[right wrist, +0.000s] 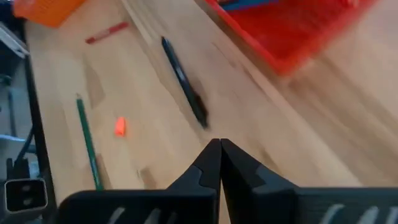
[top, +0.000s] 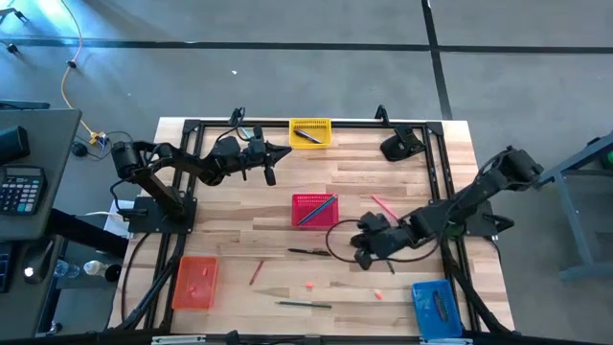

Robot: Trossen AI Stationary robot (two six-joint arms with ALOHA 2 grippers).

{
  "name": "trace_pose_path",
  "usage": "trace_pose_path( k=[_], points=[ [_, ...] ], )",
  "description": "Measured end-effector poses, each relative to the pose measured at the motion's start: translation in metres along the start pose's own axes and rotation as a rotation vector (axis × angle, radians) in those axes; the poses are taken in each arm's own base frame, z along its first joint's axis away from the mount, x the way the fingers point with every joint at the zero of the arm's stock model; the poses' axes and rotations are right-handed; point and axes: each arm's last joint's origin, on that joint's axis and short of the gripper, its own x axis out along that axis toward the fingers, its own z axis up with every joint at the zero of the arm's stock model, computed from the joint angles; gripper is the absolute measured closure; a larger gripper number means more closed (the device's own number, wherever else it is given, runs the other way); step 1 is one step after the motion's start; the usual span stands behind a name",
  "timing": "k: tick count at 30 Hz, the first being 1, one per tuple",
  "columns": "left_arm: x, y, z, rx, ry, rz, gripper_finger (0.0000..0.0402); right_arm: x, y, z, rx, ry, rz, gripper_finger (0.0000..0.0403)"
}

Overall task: Sort crayons/erasers/pens/pencils in bins
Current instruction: Put the black ball pen into the yellow bin

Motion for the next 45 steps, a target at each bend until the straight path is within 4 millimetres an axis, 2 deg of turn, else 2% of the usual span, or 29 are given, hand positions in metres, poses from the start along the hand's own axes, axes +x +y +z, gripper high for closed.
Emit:
trace_pose_path(
  k=[4, 9, 17, 20, 24, 30, 34, 39, 45],
  points=[
    [0.000, 0.000, -0.002, 0.012, 0.019, -0.001, 0.0394, 0.017, -0.002, 0.002, -0.106, 0.012, -0.019, 0.0402],
    [0.000, 0.000, -0.002, 0.012, 0.017, -0.002, 0.0394, 0.034, 0.016, 0.015, -0.223, 0.041, -0.022, 0.0402],
    [0.000, 0.000, -0.002, 0.012, 0.017, -0.001, 0.0394, 0.060, 0.035, 0.017, -0.324, 0.198, -0.102, 0.0400],
    [0.000, 0.000, -0.002, 0.010, 0.017, -0.002, 0.0394, 0.069, 0.044, 0.024, -0.354, 0.221, -0.127, 0.0383],
    [0.000, 0.000, -0.002, 0.008, 0.019, -0.001, 0.0394, 0.077, 0.051, 0.035, -0.351, 0.251, -0.160, 0.0339],
    [0.000, 0.000, -0.002, 0.004, 0.021, -0.002, 0.0394, 0.089, 0.045, 0.046, -0.319, 0.276, -0.168, 0.0268],
    [0.000, 0.000, -0.003, -0.001, 0.025, -0.003, 0.0394, 0.091, 0.039, 0.050, -0.336, 0.286, -0.184, 0.0236],
    [0.000, -0.001, -0.003, 0.000, 0.026, -0.004, 0.0394, 0.096, 0.036, 0.052, -0.377, 0.298, -0.163, 0.0230],
    [0.000, -0.001, -0.003, 0.002, 0.028, -0.004, 0.0394, 0.111, 0.033, 0.039, -0.380, 0.383, -0.148, 0.0231]
  ],
)
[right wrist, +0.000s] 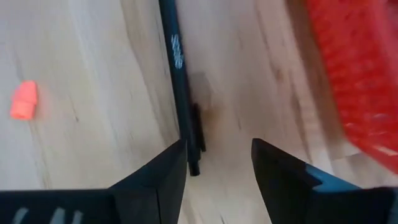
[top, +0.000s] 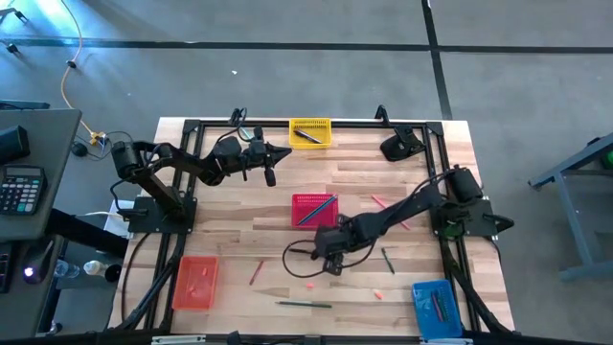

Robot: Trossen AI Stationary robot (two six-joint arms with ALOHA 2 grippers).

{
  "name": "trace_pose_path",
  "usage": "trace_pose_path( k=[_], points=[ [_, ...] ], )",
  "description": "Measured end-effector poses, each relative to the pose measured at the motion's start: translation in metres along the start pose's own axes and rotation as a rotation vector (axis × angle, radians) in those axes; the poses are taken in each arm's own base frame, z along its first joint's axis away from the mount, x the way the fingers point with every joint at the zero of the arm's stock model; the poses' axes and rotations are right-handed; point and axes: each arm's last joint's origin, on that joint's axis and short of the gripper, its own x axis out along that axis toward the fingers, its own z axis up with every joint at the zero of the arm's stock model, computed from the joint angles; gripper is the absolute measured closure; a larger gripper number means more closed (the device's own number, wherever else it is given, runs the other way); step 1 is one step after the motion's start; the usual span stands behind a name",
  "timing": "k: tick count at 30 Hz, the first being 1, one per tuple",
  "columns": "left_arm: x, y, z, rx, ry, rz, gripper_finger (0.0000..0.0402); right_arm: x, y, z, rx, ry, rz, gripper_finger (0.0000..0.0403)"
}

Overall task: Sort crayons/erasers/pens/pencils in bins
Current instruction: Put the black ball pen into the yellow bin

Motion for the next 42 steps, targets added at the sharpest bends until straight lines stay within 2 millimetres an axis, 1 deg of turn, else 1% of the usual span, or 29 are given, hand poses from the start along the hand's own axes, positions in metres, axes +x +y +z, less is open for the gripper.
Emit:
trace_pose_path(
  k=[12, 21, 27, 32, 35, 39, 42],
  points=[
    [0.000, 0.000, 0.000, 0.000, 0.003, 0.000, 0.0394, 0.004, -0.007, 0.004, -0.021, -0.001, -0.006, 0.0231],
    [0.000, 0.000, 0.000, 0.007, 0.004, 0.000, 0.0394, 0.004, -0.004, 0.007, -0.021, -0.025, 0.025, 0.0231],
    [0.000, 0.000, 0.000, 0.007, 0.004, 0.000, 0.0394, -0.003, 0.000, 0.016, -0.033, -0.074, 0.002, 0.0231],
    [0.000, 0.000, 0.000, 0.007, 0.004, 0.000, 0.0394, -0.003, 0.005, 0.014, -0.051, -0.077, 0.007, 0.0231],
    [0.000, 0.000, 0.000, 0.007, 0.005, -0.001, 0.0394, 0.002, 0.007, 0.010, -0.064, -0.066, 0.012, 0.0231],
    [0.000, 0.000, -0.001, 0.006, 0.013, -0.001, 0.0394, 0.018, 0.009, 0.004, -0.095, -0.021, 0.007, 0.0231],
    [0.000, 0.000, -0.001, 0.006, 0.012, -0.001, 0.0394, 0.020, 0.010, 0.003, -0.102, -0.021, -0.004, 0.0231]
  ],
)
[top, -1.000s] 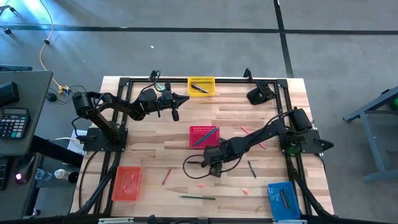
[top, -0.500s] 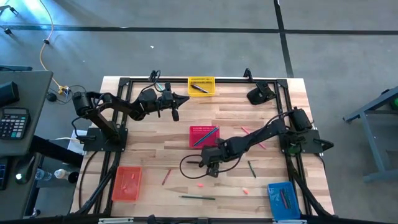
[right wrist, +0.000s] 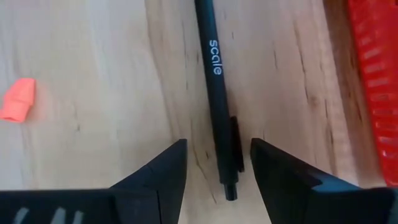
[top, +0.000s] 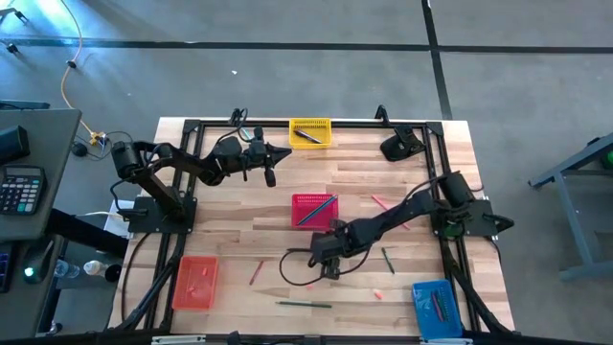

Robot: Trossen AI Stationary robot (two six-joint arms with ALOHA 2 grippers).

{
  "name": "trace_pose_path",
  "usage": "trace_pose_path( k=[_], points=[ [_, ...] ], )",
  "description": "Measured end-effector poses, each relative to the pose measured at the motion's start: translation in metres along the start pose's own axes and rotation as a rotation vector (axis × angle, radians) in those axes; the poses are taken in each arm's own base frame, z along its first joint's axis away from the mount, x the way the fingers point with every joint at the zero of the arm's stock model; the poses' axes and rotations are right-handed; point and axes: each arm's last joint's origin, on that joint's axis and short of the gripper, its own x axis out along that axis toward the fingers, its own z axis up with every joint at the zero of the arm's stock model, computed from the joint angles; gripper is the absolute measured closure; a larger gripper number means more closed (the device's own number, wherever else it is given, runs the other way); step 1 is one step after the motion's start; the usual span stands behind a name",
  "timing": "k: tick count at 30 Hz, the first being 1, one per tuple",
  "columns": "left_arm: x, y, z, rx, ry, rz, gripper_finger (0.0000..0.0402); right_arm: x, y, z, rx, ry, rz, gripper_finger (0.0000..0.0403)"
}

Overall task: Sort crayons/erasers/pens/pencils in bins
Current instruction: Put the black ball pen into the yellow bin

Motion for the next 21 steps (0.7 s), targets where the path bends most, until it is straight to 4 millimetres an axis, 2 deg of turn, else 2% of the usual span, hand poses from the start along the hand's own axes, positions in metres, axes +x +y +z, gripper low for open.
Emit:
trace_pose_path(
  k=[4, 15, 21],
  points=[
    [0.000, 0.000, 0.000, 0.000, 0.001, 0.000, 0.0394, 0.001, -0.001, 0.000, 0.001, 0.002, -0.003, 0.0247],
    [0.000, 0.000, 0.000, 0.000, 0.002, 0.000, 0.0394, -0.001, -0.002, -0.001, 0.031, 0.019, -0.010, 0.0355],
    [0.000, 0.000, -0.001, 0.000, 0.005, 0.000, 0.0394, -0.011, -0.003, -0.004, 0.098, 0.055, 0.015, 0.0375]
  ],
)
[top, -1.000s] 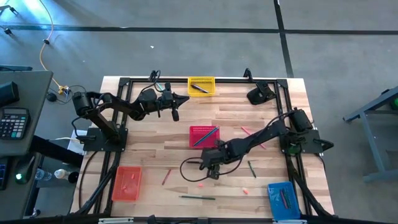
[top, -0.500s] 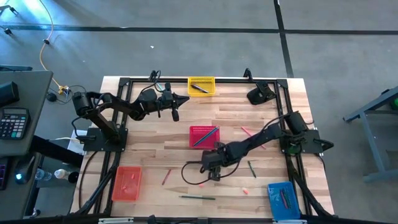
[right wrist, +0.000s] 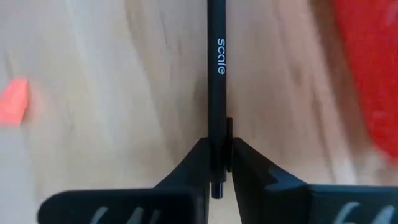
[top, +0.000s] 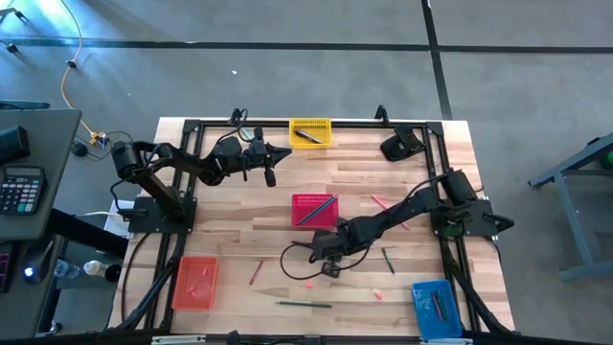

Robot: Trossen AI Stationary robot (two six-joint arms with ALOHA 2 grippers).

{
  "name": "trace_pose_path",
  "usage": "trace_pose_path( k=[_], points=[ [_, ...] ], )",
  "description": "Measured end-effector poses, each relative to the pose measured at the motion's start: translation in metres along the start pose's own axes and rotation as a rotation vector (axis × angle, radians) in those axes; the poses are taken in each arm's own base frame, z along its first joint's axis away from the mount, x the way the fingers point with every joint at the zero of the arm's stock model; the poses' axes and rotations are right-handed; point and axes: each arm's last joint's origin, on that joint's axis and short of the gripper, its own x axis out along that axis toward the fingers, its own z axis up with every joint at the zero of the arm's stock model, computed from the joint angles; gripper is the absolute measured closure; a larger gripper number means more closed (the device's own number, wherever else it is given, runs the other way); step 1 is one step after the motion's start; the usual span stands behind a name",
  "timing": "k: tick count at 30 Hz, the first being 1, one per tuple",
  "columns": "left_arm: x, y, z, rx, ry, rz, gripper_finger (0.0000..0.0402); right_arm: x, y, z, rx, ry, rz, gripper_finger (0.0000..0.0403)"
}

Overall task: Sort crayons/erasers/pens/pencils in bins
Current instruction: Put the black ball pen into the yellow bin

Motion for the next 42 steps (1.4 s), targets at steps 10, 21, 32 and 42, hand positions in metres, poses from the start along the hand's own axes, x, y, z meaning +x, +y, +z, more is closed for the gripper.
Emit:
trace_pose_path(
  k=[10, 21, 32, 42],
  points=[
    [0.000, 0.001, 0.000, -0.001, 0.004, 0.012, 0.0394, -0.058, 0.002, 0.007, 0.154, -0.066, 0.140, 0.0374],
    [-0.004, 0.003, -0.004, 0.025, 0.018, 0.086, 0.0394, -0.150, -0.044, 0.009, 0.348, -0.200, 0.122, 0.0373],
    [-0.007, 0.013, -0.008, 0.018, 0.055, 0.153, 0.0394, -0.159, -0.154, 0.032, 0.389, -0.189, -0.028, 0.0373],
    [-0.008, 0.016, -0.010, -0.028, 0.062, 0.156, 0.0394, -0.144, -0.224, 0.039, 0.382, -0.143, -0.133, 0.0373]
  ],
)
